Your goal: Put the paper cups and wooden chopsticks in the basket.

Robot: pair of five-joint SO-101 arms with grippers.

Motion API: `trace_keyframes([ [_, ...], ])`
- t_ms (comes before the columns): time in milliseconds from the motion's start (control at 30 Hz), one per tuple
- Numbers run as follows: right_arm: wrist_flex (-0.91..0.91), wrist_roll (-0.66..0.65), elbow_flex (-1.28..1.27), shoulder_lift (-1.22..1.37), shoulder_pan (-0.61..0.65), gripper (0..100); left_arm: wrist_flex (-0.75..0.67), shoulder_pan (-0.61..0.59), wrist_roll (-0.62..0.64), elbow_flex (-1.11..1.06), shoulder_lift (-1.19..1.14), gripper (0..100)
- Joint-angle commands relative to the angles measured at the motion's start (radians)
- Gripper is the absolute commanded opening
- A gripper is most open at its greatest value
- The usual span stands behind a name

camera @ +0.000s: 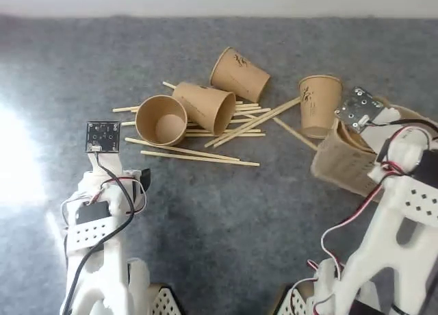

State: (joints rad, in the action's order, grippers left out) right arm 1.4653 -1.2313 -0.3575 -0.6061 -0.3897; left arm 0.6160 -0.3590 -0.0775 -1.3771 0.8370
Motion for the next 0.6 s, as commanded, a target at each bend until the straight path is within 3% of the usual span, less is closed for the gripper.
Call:
trace_keyframes([
  [0, -0.061, 0.012, -0.021, 0.010, -0.027, 0.5, -0.026, 0.009, 0.006, 0.005, 0.008, 26],
  [133, -0.117, 0.127, 0.048, 0.008, -0.064, 0.6, -0.026, 0.009, 0.006, 0.005, 0.008, 26],
  [367, 0.022, 0.138, 0.253, 0.008, -0.059, 0.6, -0.026, 0.009, 0.006, 0.005, 0.008, 26],
  [567, 0.030, 0.140, 0.331, 0.019, -0.087, 0.6, -0.026, 0.009, 0.006, 0.005, 0.008, 26],
])
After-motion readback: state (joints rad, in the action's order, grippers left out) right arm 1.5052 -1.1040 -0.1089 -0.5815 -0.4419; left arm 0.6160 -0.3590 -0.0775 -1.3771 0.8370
